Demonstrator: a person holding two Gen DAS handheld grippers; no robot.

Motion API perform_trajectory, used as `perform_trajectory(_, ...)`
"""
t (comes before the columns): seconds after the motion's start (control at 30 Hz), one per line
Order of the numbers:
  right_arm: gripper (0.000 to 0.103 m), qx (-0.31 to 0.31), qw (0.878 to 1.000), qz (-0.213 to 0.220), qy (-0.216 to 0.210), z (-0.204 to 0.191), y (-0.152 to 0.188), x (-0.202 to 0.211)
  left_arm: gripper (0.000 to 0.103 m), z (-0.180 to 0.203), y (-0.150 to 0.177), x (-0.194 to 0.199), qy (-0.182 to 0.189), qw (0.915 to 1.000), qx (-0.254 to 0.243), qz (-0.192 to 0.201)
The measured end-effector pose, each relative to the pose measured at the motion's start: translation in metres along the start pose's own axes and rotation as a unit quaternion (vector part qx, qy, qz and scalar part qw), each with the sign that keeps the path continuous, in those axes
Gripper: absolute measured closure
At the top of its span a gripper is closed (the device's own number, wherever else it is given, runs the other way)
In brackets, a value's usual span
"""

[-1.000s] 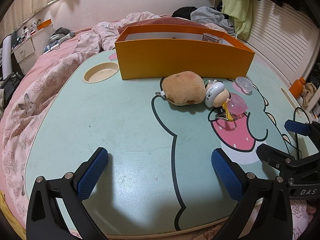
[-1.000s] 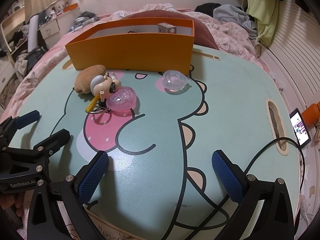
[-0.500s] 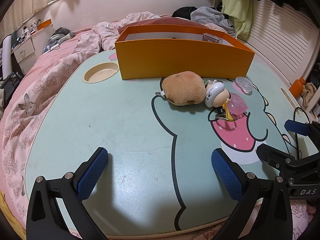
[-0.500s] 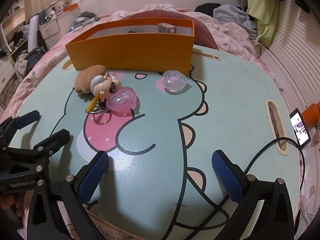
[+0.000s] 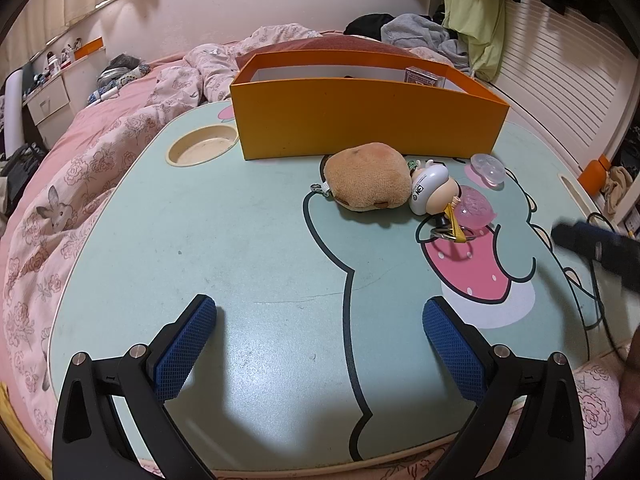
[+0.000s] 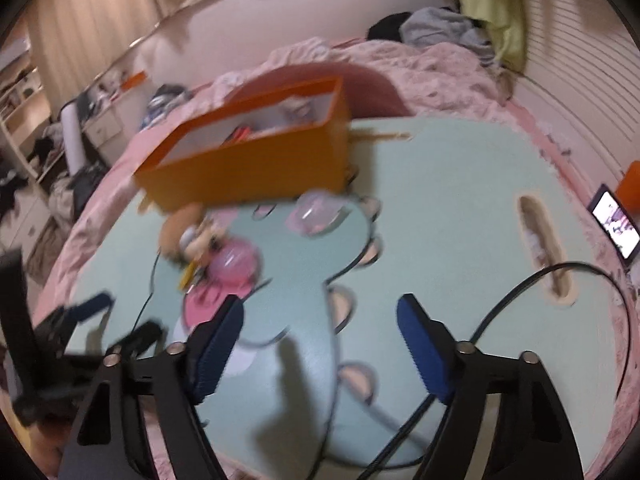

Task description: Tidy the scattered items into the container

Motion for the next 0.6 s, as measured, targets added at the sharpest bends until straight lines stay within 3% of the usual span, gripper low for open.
perform_trajectory(0.07,0.043,-0.002,1.000,0.004,0.004,0.005,-0.012,-0.004,0.000,0.000,0.000,0.000,0.000,1.0000,0.000,0.000)
perform_trajectory(0.23,0.044,0.011,1.000,-0.007,-0.005,0.000,-0.038,-0.029,0.000,-0.001,0.000,0.000,0.000,1.0000,0.000,0.000)
perform_trajectory(0.33,0.050,0.016,0.999,-0.028,-0.007,-0.008,-0.051,-0.050,0.000,-0.001,0.000,0.000,0.000,1.0000,0.000,0.000)
perform_trajectory(0.4,0.052,0.021,0.999,-0.044,0.000,-0.009,-0.055,-0.063,0.000,-0.001,0.000,-0.001,0.000,1.0000,0.000,0.000)
perform_trajectory(0.5,0.067,0.038,0.998,-0.047,0.024,-0.011,-0.053,-0.071,0.000,-0.001,0.000,-0.001,0.000,1.0000,0.000,0.000)
perform_trajectory(0.6,0.067,0.046,0.998,-0.039,0.023,-0.013,-0.046,-0.063,0.000,-0.001,0.000,0.000,0.000,1.0000,0.000,0.000)
Point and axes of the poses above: each gripper's, at about its wrist camera, not at the fingertips, and x roughly against the way its jaws point, z to its right, y to its underside, the point moved 4 cm from there along -x, roughly the way its jaws point, and after that the axes turned 7 degrees about x, right-handed, at the moved point
